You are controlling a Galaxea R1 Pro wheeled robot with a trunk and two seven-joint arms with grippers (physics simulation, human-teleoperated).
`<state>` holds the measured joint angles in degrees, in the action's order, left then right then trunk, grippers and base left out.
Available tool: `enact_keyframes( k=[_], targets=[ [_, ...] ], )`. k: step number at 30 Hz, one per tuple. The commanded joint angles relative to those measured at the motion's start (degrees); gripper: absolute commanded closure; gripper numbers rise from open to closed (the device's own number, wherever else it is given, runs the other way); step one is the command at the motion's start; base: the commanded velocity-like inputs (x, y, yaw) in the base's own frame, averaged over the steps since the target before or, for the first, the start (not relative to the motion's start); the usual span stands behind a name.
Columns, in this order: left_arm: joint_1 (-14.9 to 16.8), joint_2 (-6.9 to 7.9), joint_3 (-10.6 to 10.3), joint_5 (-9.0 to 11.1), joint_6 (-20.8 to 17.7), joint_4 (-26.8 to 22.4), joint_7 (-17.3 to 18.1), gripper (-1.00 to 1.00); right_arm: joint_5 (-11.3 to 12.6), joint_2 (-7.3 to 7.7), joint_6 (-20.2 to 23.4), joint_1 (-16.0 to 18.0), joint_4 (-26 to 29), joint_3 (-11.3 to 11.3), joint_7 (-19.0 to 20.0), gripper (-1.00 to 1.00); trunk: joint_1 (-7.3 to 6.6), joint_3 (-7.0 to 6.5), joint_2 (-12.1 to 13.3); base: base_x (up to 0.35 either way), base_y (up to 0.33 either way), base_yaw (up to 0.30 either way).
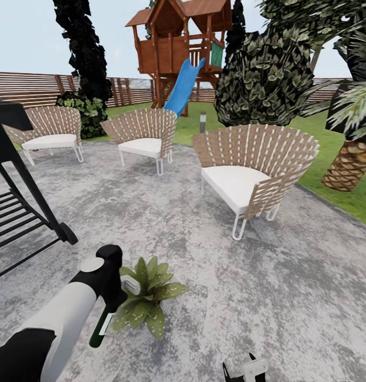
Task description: Pick up the pesticide atomizer in the garden and spray insectifuge to fully cover both potted plants in the garden.
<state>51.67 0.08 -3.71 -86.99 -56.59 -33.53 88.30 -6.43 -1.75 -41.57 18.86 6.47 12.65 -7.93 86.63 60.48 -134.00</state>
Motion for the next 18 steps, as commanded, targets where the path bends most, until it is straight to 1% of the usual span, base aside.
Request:
enact_keyframes(
  k=[1,4,7,9,12,18],
  targets=[
    [0.0,-0.08,-0.1,-0.5,-0.6,0.0,0.6,1.0,-0.6,0.0,-0.1,0.0,-0.1,0.1,-0.6,-1.0,-0.01,0.05,0.0,0.043,0.286,-0.016],
    [0.0,-0.28,-0.2,-0.6,-0.6,0.0,0.5,1.0,-0.7,0.0,-0.1,0.0,-0.1,0.1,-0.6,-1.0,-0.01,0.05,0.0,0.074,0.17,-0.006],
    [0.6,-1.26,0.9,0.4,-0.8,-1.0,1.3,1.0,-0.6,0.01,-0.4,-0.1,-0.1,0.1,-0.6,-1.0,-0.01,0.05,0.0,0.0,0.0,0.0],
    [0.7,-1.33,1.5,1.1,-0.7,-1.7,1.3,1.0,-0.6,-0.09,-0.4,-0.1,-0.2,0.1,-0.6,-1.0,-0.01,0.05,0.0,0.0,0.0,0.0],
    [0.3,-1.91,1.4,1.0,-0.4,-2.6,1.1,1.0,-0.5,-0.9,-0.1,-0.1,-1.2,0.2,-0.5,-1.0,-0.01,0.05,0.0,0.0,0.0,0.0],
    [0.2,-1.94,0.9,0.8,-0.2,-3.9,1.0,1.0,-0.4,-0.97,0.0,-0.1,-2.2,0.2,-0.6,-1.0,-0.01,0.05,0.0,-0.001,0.0,0.0]
  ],
)
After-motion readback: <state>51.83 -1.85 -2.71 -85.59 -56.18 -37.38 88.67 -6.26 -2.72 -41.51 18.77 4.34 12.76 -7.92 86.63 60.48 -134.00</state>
